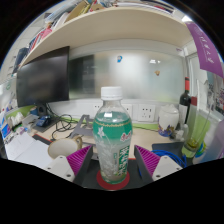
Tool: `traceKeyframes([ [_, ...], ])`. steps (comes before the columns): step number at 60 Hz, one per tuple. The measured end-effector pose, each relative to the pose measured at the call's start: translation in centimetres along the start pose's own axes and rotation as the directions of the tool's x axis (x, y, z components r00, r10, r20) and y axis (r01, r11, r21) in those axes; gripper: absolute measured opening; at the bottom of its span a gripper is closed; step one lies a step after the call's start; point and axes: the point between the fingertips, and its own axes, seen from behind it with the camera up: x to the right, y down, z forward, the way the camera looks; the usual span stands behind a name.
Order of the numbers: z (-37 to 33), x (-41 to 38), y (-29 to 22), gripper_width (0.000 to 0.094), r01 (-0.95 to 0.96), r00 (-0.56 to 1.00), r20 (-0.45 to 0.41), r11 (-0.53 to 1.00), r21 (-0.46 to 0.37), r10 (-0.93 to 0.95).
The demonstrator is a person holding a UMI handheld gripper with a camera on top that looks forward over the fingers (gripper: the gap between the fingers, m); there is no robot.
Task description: Pour water
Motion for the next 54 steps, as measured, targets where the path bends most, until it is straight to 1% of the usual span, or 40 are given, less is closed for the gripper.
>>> traceKeyframes([
  [1,-0.3,0.1,0.0,0.0874,-0.001,1.0,-0.006,1.0,-0.001,0.001],
  [4,-1.2,0.7,0.3,0.085,0.001,0.999,-0.037,1.0,-0.011,-0.002],
  [11,-5.2,1.0,0.7,0.0855,0.02,0.996,-0.086,0.999,-0.029,-0.022],
  [20,-13.2,-0.6,1.3,0.086,-0.049,0.991,-0.126,0.993,-0.108,0.035],
  [23,-15.8,-1.3,0.6,0.086,-0.063,0.988,-0.144,0.992,-0.11,0.046],
  [27,-18.9,-2.6,-0.2,0.0862,-0.07,0.986,-0.157,0.988,-0.134,0.049],
  [30,-20.9,-3.1,-1.1,0.0865,-0.078,0.984,-0.171,0.988,-0.135,0.054],
  [35,-23.3,-4.4,-3.3,0.0863,-0.072,0.984,-0.168,0.99,-0.119,0.052],
  [44,-26.4,-4.1,-6.4,0.0862,-0.063,0.983,-0.177,0.994,-0.089,0.047],
  [50,-27.8,-3.6,-7.5,0.0863,-0.072,0.986,-0.158,0.995,-0.074,0.059],
  [54,-28.5,-3.2,-8.0,0.0863,-0.043,0.989,-0.144,0.997,-0.058,0.034],
])
